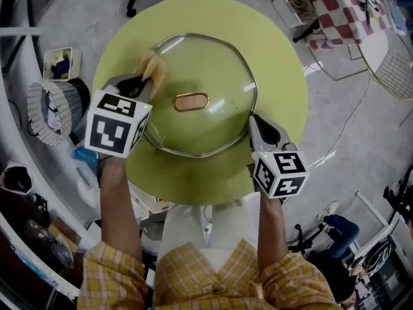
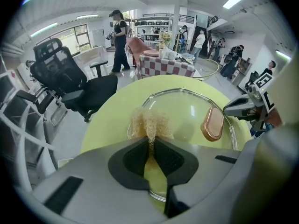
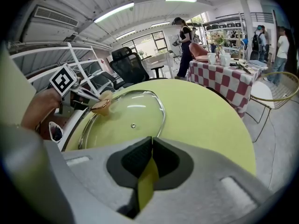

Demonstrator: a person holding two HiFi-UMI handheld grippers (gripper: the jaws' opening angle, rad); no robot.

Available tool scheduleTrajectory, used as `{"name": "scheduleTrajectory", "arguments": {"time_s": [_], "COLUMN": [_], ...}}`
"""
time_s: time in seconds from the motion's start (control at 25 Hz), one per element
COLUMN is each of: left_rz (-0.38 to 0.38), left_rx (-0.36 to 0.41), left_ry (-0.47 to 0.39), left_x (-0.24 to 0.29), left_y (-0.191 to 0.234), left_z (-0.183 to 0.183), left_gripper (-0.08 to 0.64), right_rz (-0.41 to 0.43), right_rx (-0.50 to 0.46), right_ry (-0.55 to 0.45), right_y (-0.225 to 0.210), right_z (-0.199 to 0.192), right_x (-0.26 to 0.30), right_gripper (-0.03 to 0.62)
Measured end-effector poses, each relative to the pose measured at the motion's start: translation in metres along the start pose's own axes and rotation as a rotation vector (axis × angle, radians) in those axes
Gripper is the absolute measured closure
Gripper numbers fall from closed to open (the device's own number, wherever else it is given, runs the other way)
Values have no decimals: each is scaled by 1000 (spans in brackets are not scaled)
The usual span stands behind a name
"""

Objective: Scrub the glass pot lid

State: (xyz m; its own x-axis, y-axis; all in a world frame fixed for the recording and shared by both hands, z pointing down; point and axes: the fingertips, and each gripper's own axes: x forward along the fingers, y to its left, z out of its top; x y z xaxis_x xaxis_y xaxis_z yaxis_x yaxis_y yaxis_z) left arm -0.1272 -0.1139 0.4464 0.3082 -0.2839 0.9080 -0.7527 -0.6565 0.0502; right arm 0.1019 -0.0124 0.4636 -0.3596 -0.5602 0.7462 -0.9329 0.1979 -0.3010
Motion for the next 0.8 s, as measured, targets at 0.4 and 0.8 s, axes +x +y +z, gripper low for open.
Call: {"name": "scheduleTrajectory", "arguments": {"time_s": [0.4,0.8], "left_rz": [-3,-10], "left_rx": [27,64], "left_ry": [7,32], "left_x": [7,12], "left_y": [1,-3], "left_z": [17,27], "left_gripper": [525,526], "right_rz": [10,20], "right_rx": [6,4], "right_ry": [-2,-3], "right_y": [0,1], "right_z": [0,-1], "right_x": [0,1], "right_gripper": [586,586]}}
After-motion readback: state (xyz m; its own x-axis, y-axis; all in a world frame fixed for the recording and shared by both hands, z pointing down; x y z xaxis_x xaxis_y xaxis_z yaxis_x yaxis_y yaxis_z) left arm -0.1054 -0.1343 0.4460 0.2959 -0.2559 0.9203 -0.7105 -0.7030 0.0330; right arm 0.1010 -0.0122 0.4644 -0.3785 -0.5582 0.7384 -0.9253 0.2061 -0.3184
